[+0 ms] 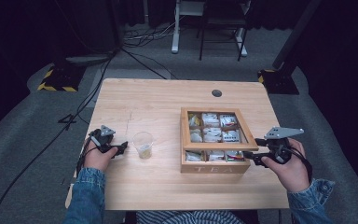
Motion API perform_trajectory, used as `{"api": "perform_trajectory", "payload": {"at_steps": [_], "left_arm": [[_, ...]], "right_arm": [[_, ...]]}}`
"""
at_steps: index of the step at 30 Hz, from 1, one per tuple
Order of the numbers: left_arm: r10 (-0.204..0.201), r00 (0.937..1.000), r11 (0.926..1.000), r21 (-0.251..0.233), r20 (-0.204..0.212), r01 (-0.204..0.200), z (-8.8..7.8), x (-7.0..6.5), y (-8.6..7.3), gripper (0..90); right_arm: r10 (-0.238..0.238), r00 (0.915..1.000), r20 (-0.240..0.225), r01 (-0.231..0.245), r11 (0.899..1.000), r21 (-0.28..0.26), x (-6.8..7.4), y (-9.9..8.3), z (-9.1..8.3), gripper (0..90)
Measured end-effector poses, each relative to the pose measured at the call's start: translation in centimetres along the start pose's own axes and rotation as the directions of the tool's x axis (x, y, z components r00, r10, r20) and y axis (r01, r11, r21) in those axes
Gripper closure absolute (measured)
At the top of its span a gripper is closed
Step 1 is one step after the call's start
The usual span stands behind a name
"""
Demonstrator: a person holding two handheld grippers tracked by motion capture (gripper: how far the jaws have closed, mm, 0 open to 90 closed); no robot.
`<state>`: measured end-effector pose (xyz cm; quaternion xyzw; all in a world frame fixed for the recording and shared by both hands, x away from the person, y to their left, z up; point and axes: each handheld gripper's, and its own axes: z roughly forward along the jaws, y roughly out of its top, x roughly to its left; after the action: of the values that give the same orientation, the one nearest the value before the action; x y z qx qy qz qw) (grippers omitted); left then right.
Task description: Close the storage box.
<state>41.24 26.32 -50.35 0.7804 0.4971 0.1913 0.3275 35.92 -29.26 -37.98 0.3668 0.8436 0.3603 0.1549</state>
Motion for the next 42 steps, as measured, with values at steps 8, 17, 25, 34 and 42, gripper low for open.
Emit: {"api": "perform_trajectory", "payload": {"at_steps": [8, 17, 25, 34, 42], "left_arm": [[-0.002, 1.0, 1.0, 0.0, -0.002, 0.002, 0.0, 0.0, 0.0, 24.6], [-0.005, 1.0, 1.0, 0.0, -0.004, 0.005, 0.0, -0.1, 0.0, 24.5], [-0.005, 1.0, 1.0, 0.0, -0.005, 0.005, 0.0, -0.1, 0.0, 24.5], [-0.004, 1.0, 1.0, -0.001, -0.005, 0.004, 0.1, -0.1, 0.0, 24.5], [-0.003, 1.0, 1.0, -0.001, -0.007, 0.003, 0.1, -0.1, 0.1, 24.5]], "right_arm": [[-0.014, 0.9999, 0.001, 0.014, 1.0, 0.026, 0.3, -0.4, 0.2, 31.4], [-0.02, 0.9998, -0.007, 0.021, 0.998, 0.056, 0.5, -0.9, 0.6, 31.0], [-0.023, 0.9995, -0.023, 0.025, 0.996, 0.082, 0.6, -1.4, 1.0, 31.0], [-0.026, 0.9992, -0.029, 0.029, 0.993, 0.11, 0.7, -1.9, 1.5, 31.0], [-0.032, 0.9991, -0.027, 0.035, 0.99, 0.136, 0.8, -2.0, 1.9, 30.9]]}}
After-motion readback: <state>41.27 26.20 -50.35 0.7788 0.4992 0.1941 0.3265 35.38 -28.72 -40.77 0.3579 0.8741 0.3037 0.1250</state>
